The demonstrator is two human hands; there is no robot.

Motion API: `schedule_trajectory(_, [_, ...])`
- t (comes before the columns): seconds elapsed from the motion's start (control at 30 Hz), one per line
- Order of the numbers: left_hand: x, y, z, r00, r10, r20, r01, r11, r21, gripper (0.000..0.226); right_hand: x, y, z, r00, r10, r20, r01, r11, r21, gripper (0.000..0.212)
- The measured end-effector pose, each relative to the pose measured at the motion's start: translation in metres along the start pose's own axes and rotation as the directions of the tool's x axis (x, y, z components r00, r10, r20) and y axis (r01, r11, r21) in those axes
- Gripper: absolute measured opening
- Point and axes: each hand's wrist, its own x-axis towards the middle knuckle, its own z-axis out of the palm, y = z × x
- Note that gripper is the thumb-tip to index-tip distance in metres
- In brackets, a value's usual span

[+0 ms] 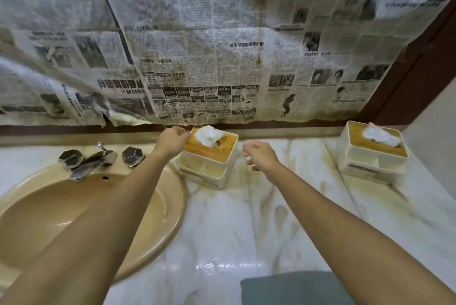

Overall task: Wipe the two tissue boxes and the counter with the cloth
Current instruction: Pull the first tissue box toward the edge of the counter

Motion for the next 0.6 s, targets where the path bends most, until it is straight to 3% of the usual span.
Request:
schedule_trajectory(0.17, [-0.004,-0.007,0.006,0.998,-0.058,0.04,0.058,0.998,-0.009,0.044,0.004,-0.001,0.017,0.99,0.132,0.044,-0.132,0.991,-0.001,0.017])
schedule_trajectory(0.4, [-0.006,-0.015,0.006,0.995,-0.096,0.036,0.1,0.988,-0.118,0.045,0.003,0.0,0.031,0.984,0.147,0.097,-0.151,0.988,0.037,0.032])
schedule_trajectory(0.6, [-0.001,-0.021,0.009,0.992,-0.118,0.041,0.125,0.935,-0.332,0.032,0.005,-0.002,0.034,0.981,0.176,0.087,-0.181,0.982,0.056,0.015])
